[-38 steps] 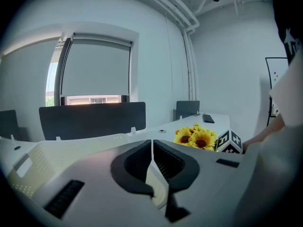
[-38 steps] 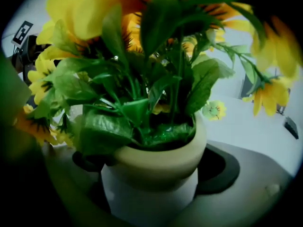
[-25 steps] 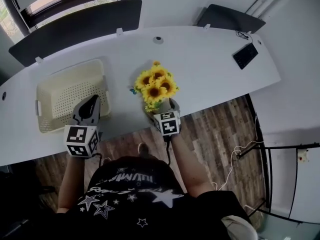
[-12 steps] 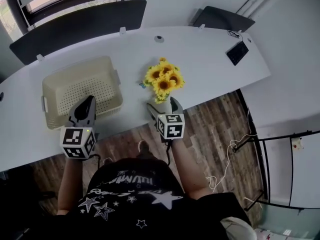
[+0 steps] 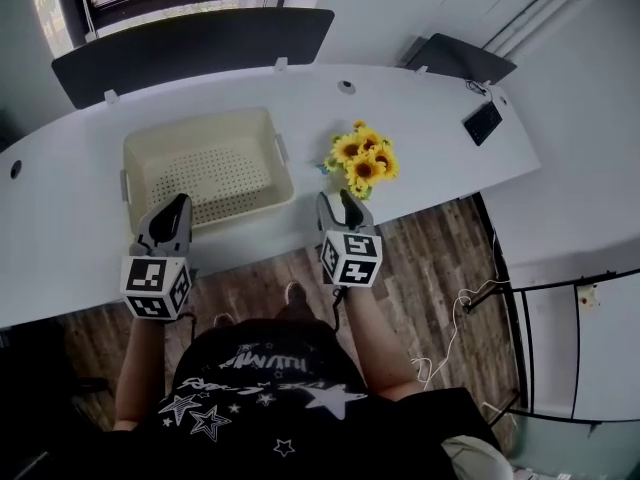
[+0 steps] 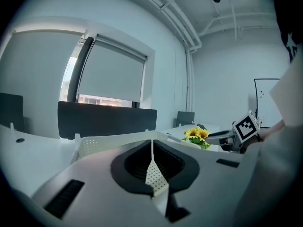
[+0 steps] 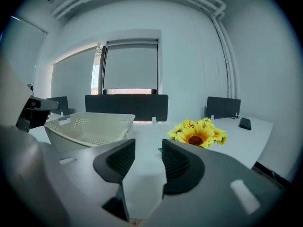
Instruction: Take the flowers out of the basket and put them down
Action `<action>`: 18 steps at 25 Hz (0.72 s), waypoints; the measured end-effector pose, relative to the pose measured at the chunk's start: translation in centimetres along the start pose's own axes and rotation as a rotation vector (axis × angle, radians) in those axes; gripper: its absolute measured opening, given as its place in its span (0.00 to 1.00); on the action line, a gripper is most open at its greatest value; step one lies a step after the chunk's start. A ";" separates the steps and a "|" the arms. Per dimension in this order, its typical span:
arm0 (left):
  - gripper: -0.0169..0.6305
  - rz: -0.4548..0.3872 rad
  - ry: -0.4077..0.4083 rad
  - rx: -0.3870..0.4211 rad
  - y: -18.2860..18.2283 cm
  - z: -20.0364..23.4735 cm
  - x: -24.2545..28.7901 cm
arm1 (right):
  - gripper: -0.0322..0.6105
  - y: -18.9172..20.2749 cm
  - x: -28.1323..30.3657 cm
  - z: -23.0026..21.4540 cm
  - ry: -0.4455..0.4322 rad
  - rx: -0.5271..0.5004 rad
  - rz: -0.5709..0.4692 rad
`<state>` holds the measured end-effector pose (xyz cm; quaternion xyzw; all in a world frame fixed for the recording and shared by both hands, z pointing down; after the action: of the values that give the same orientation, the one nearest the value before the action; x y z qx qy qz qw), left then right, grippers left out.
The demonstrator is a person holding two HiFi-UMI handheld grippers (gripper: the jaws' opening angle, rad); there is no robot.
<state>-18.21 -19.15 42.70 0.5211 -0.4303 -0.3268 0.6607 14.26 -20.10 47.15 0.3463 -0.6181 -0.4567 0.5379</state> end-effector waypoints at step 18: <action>0.06 -0.012 -0.027 -0.057 1.8 4.1 -5.4 | 0.05 -5.4 -2.6 9.9 -0.116 -0.103 -0.199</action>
<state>-24.16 -15.65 43.54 0.5002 -0.4268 -0.3500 0.6672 4.68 -17.62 41.12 0.3508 -0.5864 -0.5585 0.4703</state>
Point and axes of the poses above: the fingertips, and each gripper's own axes: x forward along the fingers, z to its left, y out of its underside, the point moved 7 cm from there along -x, backward along the fingers, and after that the axes turned 2 degrees about -y, right-handed, at the moved point
